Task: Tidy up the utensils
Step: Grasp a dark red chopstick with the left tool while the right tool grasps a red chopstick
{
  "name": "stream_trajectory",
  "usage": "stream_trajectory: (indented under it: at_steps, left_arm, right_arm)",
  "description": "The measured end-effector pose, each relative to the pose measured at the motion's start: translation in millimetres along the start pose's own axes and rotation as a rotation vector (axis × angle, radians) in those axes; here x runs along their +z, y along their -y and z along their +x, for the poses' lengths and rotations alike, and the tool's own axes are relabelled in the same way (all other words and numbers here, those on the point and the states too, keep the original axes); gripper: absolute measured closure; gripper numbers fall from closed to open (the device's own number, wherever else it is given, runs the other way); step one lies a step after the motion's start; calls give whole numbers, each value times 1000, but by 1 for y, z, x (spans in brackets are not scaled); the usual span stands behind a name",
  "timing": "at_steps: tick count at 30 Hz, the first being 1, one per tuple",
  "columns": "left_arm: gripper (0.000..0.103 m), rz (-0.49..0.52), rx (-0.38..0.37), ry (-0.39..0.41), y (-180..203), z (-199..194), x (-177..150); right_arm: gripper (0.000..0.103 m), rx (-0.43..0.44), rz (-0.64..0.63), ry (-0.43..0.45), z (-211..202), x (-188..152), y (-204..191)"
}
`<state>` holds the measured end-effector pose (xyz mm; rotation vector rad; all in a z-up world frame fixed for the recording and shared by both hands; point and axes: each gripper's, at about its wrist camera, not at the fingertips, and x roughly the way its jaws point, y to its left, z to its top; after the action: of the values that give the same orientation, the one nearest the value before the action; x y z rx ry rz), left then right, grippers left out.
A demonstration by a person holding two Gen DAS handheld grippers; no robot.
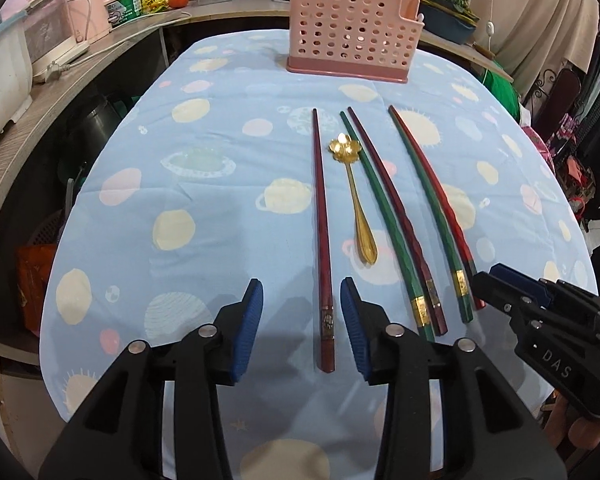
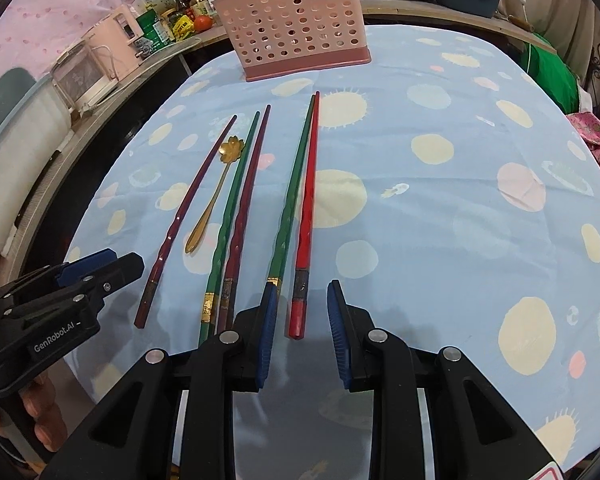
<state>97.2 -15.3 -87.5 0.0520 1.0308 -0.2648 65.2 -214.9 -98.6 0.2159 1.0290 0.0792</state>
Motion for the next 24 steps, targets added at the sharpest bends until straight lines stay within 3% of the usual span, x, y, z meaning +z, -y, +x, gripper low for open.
stream_trajectory:
  at_steps: [19,24]
  left_arm:
    - [65,0,-6,-46,2,13,-13]
    - [66,3,-9,-46,2,13,-13]
  right_arm:
    - [78,-35,-28,9,4,-4,-1]
    - [83,-44,-28,17,3,-6,1]
